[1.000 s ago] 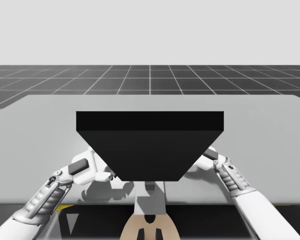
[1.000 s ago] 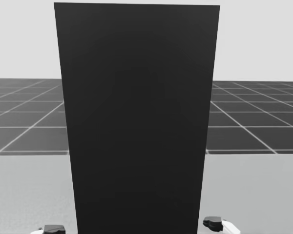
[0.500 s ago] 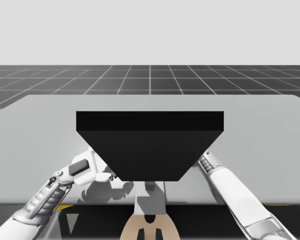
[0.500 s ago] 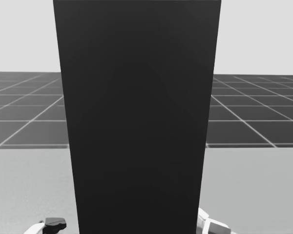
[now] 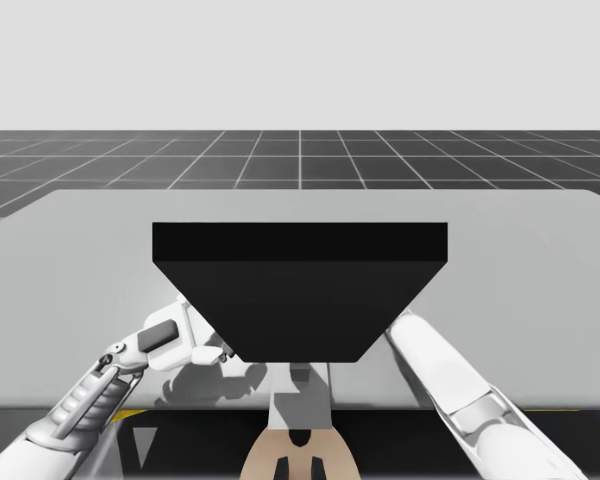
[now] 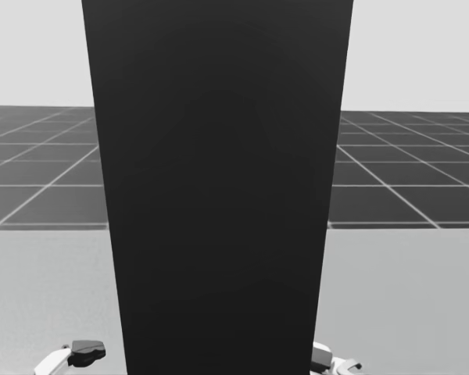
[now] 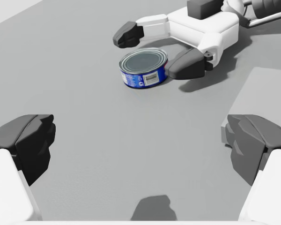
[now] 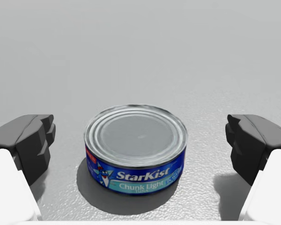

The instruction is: Reach around the screen and pick up the object behind it.

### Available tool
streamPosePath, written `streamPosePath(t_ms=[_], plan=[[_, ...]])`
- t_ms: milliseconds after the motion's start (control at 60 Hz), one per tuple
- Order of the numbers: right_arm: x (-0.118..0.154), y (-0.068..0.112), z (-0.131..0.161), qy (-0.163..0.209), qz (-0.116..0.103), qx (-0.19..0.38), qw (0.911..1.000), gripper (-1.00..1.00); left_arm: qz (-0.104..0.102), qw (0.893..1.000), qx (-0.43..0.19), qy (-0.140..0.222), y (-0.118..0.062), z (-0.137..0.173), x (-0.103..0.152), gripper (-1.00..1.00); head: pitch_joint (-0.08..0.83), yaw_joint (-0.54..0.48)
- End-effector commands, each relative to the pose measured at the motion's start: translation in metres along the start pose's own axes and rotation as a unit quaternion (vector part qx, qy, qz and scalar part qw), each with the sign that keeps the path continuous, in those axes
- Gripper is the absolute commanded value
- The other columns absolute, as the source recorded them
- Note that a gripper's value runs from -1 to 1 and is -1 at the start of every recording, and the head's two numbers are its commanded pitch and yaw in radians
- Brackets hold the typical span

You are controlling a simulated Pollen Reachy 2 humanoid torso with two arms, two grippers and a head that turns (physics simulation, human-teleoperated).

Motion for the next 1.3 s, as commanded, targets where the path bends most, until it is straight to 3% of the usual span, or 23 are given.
streamPosePath(t_ms=[17,117,150,167,183,200,400,567,817,1050,1300], plan=[[-0.009,0.000,-0.013,0.010,-0.005,0.019,0.9998,-1.00,-0.002,1.000,-0.001,0.001,-0.001,0.000,0.000,-1.00,0.190,-0.04],[-0.017,0.004,-0.017,0.032,-0.016,0.026,0.9990,-0.93,-0.003,1.000,-0.001,0.001,-0.001,0.000,0.000,-1.00,0.192,-0.04],[-0.019,0.005,-0.018,0.035,-0.021,0.015,0.9990,-0.02,-0.003,1.000,-0.001,0.001,-0.001,0.000,-0.001,-1.00,0.192,-0.04],[-0.020,0.005,-0.018,0.037,-0.024,0.012,0.9990,0.27,-0.004,1.000,0.000,0.001,-0.001,0.000,-0.001,-1.00,0.192,-0.04],[-0.022,0.005,-0.018,0.040,-0.021,0.011,0.9989,0.96,-0.004,1.000,0.000,0.002,-0.001,0.000,-0.001,-1.00,0.192,-0.04],[-0.022,0.005,-0.018,0.041,-0.021,0.011,0.9989,0.99,-0.004,1.000,-0.001,0.002,0.000,0.000,-0.001,-1.00,0.192,-0.04],[-0.027,0.002,-0.015,0.052,-0.023,-0.006,0.9983,1.00,-0.009,1.000,-0.001,0.003,-0.001,0.000,-0.001,-1.00,0.193,-0.04],[-0.009,0.001,0.001,0.060,0.005,-0.020,0.9980,1.00,-0.011,1.000,0.003,0.005,0.000,0.000,-0.001,-1.00,0.191,-0.04],[0.023,-0.002,0.076,0.049,0.059,-0.078,0.9940,1.00,-0.010,1.000,0.009,0.002,0.003,0.002,-0.001,-1.00,0.187,-0.05],[0.036,-0.008,0.147,0.042,0.083,-0.148,0.9846,1.00,-0.009,1.000,0.012,0.002,0.004,0.002,0.000,-1.00,0.183,-0.05],[0.067,-0.016,0.199,0.036,0.115,-0.201,0.9721,1.00,-0.009,1.000,0.014,0.002,0.004,0.002,0.000,-1.00,0.176,-0.05]])
